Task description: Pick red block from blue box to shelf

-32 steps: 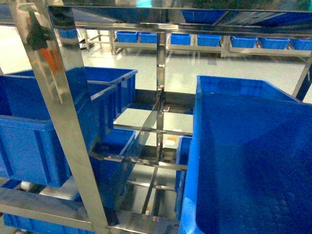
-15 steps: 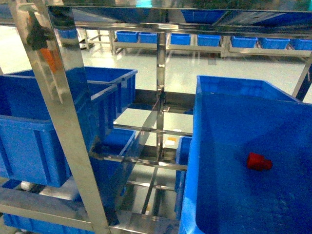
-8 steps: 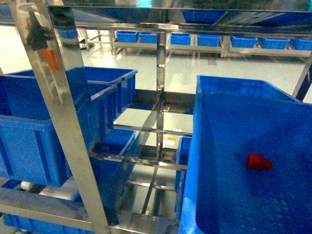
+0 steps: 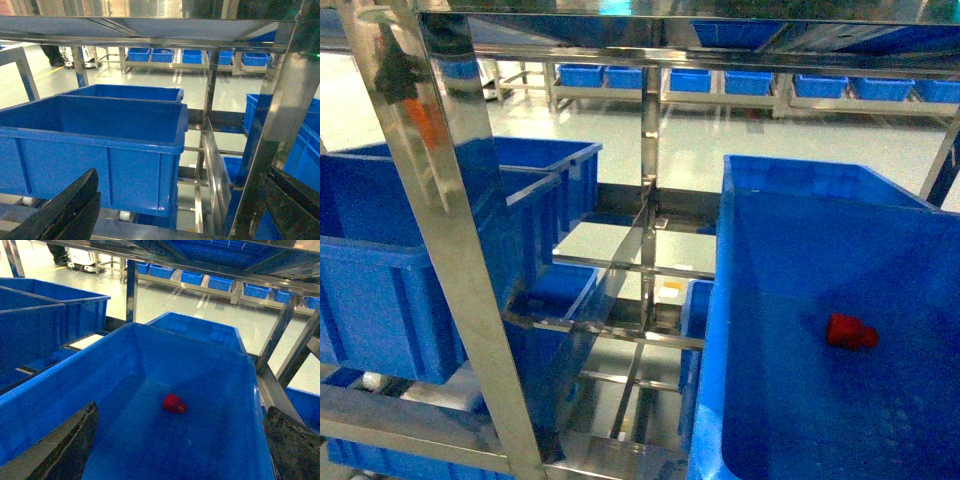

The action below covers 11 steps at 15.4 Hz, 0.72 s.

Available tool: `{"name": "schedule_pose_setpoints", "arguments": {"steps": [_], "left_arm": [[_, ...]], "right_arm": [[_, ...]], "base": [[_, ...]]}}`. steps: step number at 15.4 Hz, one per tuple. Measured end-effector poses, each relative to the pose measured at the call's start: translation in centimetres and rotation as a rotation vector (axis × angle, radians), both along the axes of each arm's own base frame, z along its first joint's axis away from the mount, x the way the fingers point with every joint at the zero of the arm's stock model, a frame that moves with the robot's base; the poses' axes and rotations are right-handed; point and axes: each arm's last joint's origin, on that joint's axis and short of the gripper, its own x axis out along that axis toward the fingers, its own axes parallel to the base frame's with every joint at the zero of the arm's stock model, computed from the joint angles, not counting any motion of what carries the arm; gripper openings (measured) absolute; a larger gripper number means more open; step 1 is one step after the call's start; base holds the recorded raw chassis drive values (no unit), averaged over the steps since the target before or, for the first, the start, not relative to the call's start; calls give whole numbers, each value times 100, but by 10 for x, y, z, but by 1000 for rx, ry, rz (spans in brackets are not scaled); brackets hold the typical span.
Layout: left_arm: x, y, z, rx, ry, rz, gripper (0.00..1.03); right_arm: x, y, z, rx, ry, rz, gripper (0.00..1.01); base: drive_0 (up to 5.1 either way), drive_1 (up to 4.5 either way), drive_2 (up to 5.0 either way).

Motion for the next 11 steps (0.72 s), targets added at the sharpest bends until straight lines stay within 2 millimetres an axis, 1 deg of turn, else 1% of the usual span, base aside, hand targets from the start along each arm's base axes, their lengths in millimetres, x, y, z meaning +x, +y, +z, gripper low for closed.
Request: {"name": "schedule_pose_setpoints", "arguments": {"steps": [11], "left_arm": [[0,0,0,0,0,0,98]], "right_arm": [[0,0,0,0,0,0,98]], "base": [[0,0,0]]}}
